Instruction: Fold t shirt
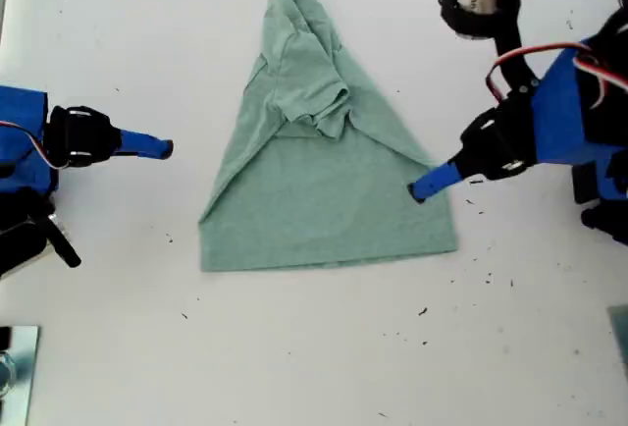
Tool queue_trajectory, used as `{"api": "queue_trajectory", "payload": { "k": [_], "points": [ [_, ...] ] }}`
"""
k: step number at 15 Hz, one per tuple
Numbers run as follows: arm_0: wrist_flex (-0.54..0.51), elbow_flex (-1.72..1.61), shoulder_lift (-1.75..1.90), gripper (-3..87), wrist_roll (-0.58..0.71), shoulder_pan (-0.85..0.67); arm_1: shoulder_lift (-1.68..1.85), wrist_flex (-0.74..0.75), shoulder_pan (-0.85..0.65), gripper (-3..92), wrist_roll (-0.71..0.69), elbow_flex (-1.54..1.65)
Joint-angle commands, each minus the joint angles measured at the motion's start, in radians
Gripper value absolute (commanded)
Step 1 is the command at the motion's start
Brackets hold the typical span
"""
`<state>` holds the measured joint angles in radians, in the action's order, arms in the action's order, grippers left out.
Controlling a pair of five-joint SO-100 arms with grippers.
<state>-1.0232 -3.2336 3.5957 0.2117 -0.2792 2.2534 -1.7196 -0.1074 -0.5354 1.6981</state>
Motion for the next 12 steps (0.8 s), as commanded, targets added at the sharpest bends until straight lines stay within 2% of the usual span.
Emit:
{"api": "queue_trajectory", "payload": {
  "k": [1,3,7,9,11,12],
  "points": [
    [0.005,-0.012,0.008,-0.1,0.011,0.002,0.002,0.025,0.043,38.7,0.051,0.041],
    [0.005,-0.012,0.008,-0.1,0.011,0.002,0.005,0.146,0.089,38.1,0.133,0.213],
    [0.005,-0.012,0.008,-0.1,0.012,0.003,-0.008,0.535,0.176,35.1,0.311,0.611],
    [0.005,-0.012,0.008,-0.1,0.014,0.002,-0.049,0.675,0.195,33.3,0.365,0.739],
    [0.006,-0.012,0.008,-0.1,0.017,-0.002,-0.184,0.756,0.201,27.7,0.38,0.758],
    [0.006,-0.012,0.008,-0.1,0.017,-0.002,-0.252,0.804,0.199,21.8,0.379,0.755]
  ]
}}
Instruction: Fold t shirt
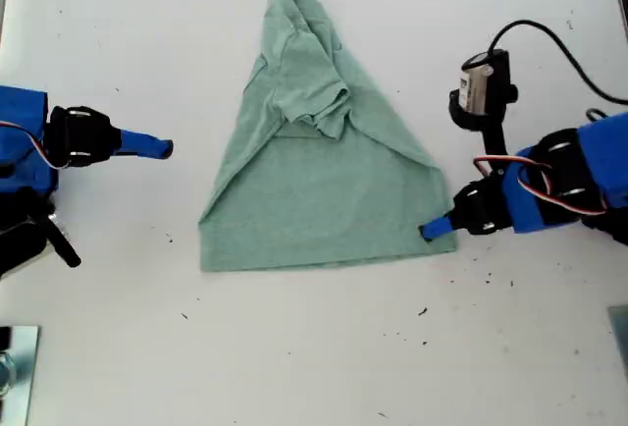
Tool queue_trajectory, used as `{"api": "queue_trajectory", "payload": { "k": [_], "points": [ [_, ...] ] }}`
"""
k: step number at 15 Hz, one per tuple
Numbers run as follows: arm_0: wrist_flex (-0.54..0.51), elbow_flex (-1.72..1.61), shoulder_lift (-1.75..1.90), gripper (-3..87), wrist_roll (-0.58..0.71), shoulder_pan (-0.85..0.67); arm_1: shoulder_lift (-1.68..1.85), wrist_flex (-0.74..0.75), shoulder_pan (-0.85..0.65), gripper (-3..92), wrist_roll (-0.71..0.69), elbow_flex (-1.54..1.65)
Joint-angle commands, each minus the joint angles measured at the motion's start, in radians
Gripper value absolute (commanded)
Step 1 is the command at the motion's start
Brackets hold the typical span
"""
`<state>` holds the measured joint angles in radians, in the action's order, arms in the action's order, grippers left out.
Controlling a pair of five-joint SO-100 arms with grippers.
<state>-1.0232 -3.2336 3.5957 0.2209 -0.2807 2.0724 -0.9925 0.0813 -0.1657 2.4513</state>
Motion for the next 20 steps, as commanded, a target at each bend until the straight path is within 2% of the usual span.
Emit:
{"api": "queue_trajectory", "payload": {
  "k": [1,2,5,6,10,13,15,17,20],
  "points": [
    [0.006,-0.012,0.008,-0.1,0.008,0.0,-0.095,0.072,0.006,13.7,0.002,-0.017],
    [0.006,-0.012,0.008,-0.1,0.008,0.0,-0.097,0.066,-0.011,7.1,-0.011,-0.021],
    [0.006,-0.012,0.008,-0.1,0.009,0.0,-0.095,0.052,-0.025,3.2,-0.029,-0.021],
    [0.006,-0.012,0.008,-0.1,0.009,0.0,-0.086,0.006,-0.037,2.4,-0.063,-0.054],
    [0.006,-0.012,0.008,-0.1,0.012,0.003,-0.086,-0.505,-0.035,1.1,-0.118,-0.489],
    [0.006,-0.012,0.008,-0.1,0.014,0.006,-0.117,-0.755,-0.017,0.9,-0.204,-0.851],
    [0.006,-0.012,0.008,-0.1,0.014,0.009,-0.109,-0.739,-0.006,0.9,-0.247,-0.93],
    [0.006,-0.012,0.008,-0.1,0.014,0.011,-0.225,-0.66,0.011,0.9,-0.258,-1.002],
    [0.006,-0.012,0.008,-0.1,0.014,0.011,-0.597,-0.583,0.046,0.9,-0.288,-1.424]
  ]
}}
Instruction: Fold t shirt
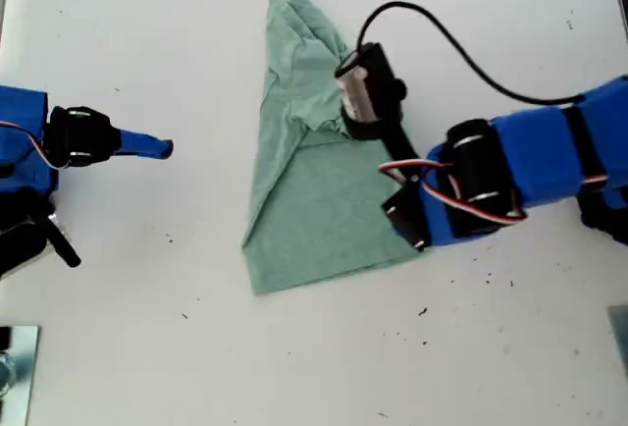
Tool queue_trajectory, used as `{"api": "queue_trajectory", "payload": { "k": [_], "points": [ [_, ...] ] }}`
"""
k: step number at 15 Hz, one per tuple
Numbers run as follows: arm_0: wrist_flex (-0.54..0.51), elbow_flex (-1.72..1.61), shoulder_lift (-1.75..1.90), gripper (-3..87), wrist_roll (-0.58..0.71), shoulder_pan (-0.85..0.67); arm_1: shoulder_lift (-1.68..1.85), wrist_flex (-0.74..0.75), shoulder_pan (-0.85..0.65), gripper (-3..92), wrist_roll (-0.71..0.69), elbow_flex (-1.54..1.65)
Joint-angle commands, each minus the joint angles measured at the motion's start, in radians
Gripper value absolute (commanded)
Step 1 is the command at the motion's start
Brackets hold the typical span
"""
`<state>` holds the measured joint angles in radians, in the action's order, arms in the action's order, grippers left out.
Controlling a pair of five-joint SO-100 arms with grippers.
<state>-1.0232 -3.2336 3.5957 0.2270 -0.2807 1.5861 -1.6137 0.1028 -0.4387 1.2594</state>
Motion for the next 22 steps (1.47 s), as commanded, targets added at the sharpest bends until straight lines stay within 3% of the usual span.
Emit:
{"api": "queue_trajectory", "payload": {
  "k": [1,4,5,6,10,12,13,16,17,18,20,22],
  "points": [
    [0.006,-0.012,0.008,-0.1,0.008,0.011,-0.209,0.098,0.032,0.9,-0.018,-0.307],
    [0.006,-0.012,0.008,-0.1,0.008,0.011,-0.319,0.397,0.023,3.9,-0.034,-0.273],
    [0.006,-0.012,0.008,-0.1,0.006,0.011,-0.35,0.393,0.012,30.1,-0.029,-0.265],
    [0.006,-0.012,0.008,-0.1,0.006,0.012,-0.351,0.348,0.009,31.4,-0.008,-0.265],
    [0.006,-0.014,0.008,-0.1,0.006,0.017,-0.081,0.144,-0.037,28.6,-0.074,-0.25],
    [0.006,-0.014,0.008,0.9,0.006,0.017,0.107,-0.044,-0.094,24.8,-0.031,-0.011],
    [0.006,-0.014,0.008,1.2,0.003,0.017,0.272,0.04,-0.155,18.9,-0.014,0.325],
    [0.006,-0.014,0.008,-0.1,-0.008,0.017,0.75,0.52,-0.308,12.7,-0.035,1.206],
    [0.005,-0.014,0.008,-0.2,-0.029,0.02,0.927,0.558,-0.357,10.8,-0.041,1.388],
    [-0.002,-0.012,0.008,-0.2,-0.078,0.025,1.103,0.534,-0.407,4.9,-0.052,1.513],
    [-0.012,0.006,0.005,-0.2,-0.189,0.054,1.373,0.462,-0.456,2.8,-0.067,1.647],
    [0.008,0.124,-0.132,-0.2,-0.29,0.1,1.408,0.5,-0.448,2.8,-0.054,1.717]
  ]
}}
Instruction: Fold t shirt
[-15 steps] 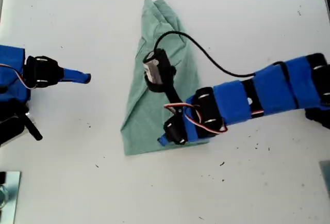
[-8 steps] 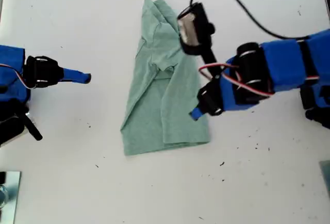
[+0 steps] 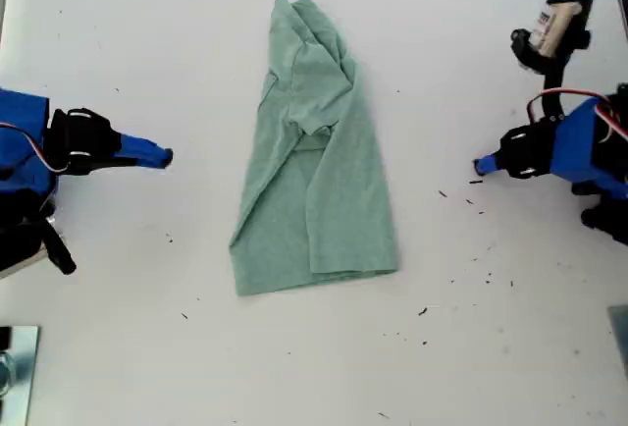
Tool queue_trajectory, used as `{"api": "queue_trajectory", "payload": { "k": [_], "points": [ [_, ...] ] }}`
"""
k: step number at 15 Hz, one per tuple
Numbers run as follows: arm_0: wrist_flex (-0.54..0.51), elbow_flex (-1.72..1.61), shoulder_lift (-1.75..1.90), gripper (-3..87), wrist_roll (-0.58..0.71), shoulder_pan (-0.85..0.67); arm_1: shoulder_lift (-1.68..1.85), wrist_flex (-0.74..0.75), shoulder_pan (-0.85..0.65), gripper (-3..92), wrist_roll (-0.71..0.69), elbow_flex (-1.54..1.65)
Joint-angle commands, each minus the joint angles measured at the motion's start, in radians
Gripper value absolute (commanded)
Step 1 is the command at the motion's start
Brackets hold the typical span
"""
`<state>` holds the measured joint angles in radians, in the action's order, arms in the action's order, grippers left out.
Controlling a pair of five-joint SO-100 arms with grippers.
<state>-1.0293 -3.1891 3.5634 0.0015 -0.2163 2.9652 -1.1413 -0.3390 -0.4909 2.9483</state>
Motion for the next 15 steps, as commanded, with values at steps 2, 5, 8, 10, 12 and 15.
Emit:
{"api": "queue_trajectory", "payload": {
  "k": [2,5,8,10,12,15],
  "points": [
    [-0.038,0.402,-0.515,-0.3,-0.135,0.107,0.035,0.044,0.008,2.8,0.018,0.054],
    [-0.341,1.098,-1.131,-0.3,-0.132,0.212,0.048,0.054,0.003,2.8,0.012,0.066],
    [-0.522,1.591,-1.56,-0.3,-0.071,0.273,0.121,0.026,0.003,2.8,0.018,0.087],
    [-0.537,1.683,-1.663,26.8,-0.051,0.275,0.201,-0.014,0.003,2.6,0.021,0.107],
    [-0.543,1.715,-1.704,33.0,-0.023,0.27,0.287,-0.06,0.003,2.6,0.02,0.124],
    [-0.526,1.684,-1.809,32.6,-0.028,0.276,0.331,-0.083,0.003,2.5,0.018,0.133]
  ]
}}
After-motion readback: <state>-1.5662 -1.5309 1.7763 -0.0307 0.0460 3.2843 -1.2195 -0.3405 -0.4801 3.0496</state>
